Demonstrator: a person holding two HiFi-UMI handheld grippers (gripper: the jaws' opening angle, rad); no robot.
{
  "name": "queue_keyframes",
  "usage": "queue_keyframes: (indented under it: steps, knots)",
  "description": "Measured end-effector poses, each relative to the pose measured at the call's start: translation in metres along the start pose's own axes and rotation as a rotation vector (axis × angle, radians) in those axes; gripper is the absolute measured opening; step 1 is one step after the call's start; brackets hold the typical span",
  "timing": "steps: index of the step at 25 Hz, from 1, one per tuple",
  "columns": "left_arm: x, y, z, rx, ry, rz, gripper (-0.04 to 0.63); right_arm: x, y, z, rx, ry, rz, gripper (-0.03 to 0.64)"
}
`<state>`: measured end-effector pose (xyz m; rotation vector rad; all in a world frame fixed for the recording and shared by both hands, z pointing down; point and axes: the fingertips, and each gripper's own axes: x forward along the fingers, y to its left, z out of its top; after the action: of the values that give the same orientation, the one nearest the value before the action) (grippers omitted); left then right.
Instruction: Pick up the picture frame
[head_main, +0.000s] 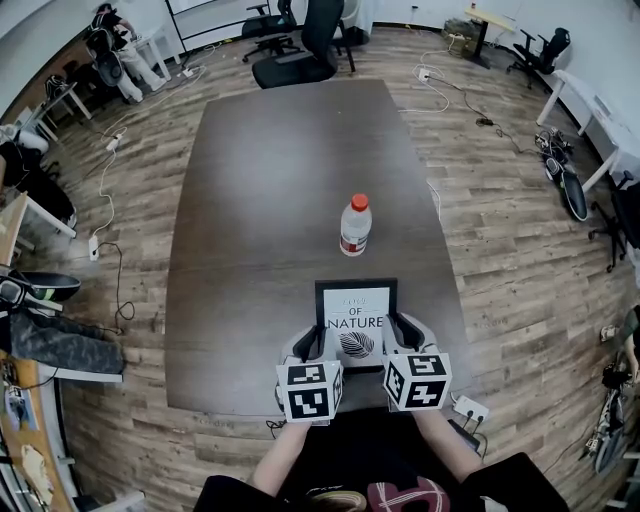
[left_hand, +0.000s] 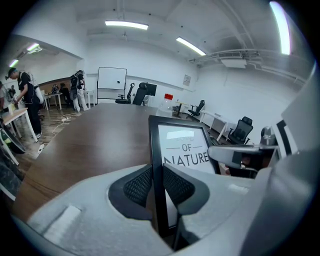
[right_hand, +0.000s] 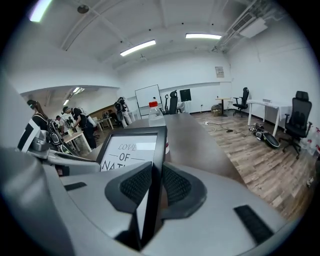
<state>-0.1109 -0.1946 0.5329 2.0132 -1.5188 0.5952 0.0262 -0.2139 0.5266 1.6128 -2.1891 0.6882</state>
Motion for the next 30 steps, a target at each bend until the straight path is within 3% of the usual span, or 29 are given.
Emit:
queue_keyframes:
  steps: [30]
  knots:
    - [-0.037,-0.021,0.071,0.087,-0.235,0.013,0.077,-0.037,0.001,0.073,-0.041,-0.234,0.003,0.075]
